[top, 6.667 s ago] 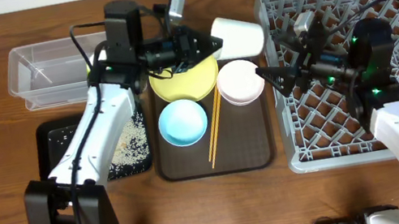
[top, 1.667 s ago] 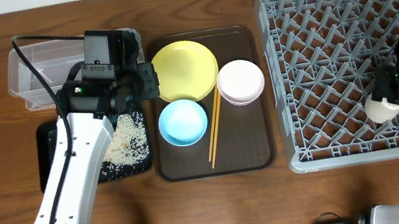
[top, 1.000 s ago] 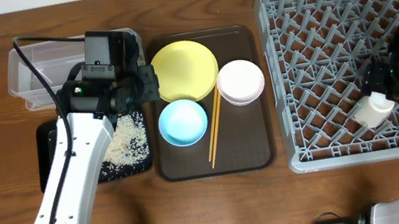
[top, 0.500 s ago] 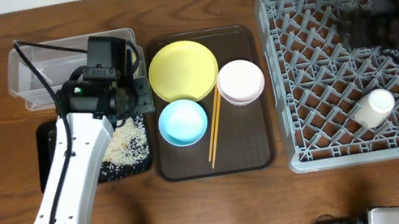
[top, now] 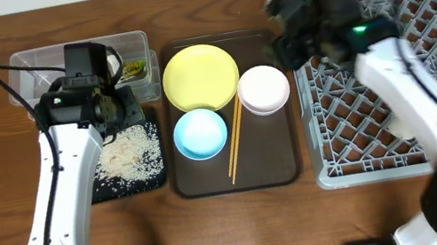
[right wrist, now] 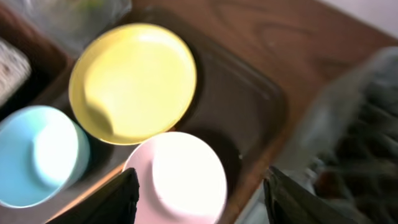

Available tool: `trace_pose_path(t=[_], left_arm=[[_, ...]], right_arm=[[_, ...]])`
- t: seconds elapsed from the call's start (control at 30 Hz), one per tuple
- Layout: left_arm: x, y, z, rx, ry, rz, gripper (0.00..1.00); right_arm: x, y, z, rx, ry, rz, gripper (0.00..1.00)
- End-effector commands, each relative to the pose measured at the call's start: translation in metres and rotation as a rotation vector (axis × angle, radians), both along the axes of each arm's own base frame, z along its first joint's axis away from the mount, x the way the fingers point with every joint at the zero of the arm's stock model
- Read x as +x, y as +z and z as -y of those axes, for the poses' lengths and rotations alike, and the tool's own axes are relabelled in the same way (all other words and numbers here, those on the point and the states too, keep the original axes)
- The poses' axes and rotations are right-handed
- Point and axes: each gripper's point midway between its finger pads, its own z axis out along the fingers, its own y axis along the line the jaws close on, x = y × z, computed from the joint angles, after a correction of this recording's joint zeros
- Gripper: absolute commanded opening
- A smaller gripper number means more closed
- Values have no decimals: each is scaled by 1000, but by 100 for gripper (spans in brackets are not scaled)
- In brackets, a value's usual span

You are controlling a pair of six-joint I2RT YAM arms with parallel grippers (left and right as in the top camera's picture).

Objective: Sort waste into correct bins and load items into the dishwasher rack
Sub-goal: 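Reach the right gripper to the pink-white bowl and grasp its rim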

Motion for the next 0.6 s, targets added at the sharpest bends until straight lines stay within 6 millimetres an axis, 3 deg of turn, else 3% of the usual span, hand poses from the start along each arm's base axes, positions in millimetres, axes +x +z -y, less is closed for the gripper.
trace_pose_path(t=[0.0,0.13,0.33,0.57], left_arm=[[0,2,-2,4,14,3,51],[0,2,-2,4,14,3,52],[0,2,-2,4,14,3,52],[0,2,-2,4,14,3,52]], right_arm=[[7,-32,-10,-110,63,11,61],[8,-70,-24,-161,120,-19,61],[9,-111,-30,-212,152,-62,60],[7,-134,-30,-235,178,-96,59]])
